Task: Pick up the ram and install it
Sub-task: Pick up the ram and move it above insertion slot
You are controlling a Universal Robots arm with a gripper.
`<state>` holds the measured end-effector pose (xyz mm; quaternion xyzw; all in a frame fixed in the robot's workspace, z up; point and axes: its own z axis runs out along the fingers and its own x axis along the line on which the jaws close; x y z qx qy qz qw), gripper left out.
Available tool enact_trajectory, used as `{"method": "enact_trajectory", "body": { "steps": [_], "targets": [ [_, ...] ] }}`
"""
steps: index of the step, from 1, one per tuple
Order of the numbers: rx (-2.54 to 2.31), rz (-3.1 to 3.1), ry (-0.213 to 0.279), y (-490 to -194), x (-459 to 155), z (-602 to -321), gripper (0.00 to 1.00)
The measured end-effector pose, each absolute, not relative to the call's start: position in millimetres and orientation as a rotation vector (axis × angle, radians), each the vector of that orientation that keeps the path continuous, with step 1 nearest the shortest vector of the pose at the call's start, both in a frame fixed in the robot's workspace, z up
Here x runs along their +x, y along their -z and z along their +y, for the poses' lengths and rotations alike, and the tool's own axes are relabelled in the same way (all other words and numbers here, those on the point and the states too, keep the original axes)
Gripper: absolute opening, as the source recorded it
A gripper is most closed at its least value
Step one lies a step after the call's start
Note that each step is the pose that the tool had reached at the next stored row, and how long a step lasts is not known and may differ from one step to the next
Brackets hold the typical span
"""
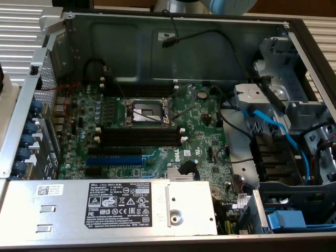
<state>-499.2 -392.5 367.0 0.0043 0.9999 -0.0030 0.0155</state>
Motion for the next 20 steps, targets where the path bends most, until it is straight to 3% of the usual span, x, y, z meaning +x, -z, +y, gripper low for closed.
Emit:
{"method": "enact_trajectory", "body": {
  "steps": [20],
  "targets": [
    [-0.552, 3.06, 0.0, -367.0, -499.3, -392.6, 0.11]
  ]
}}
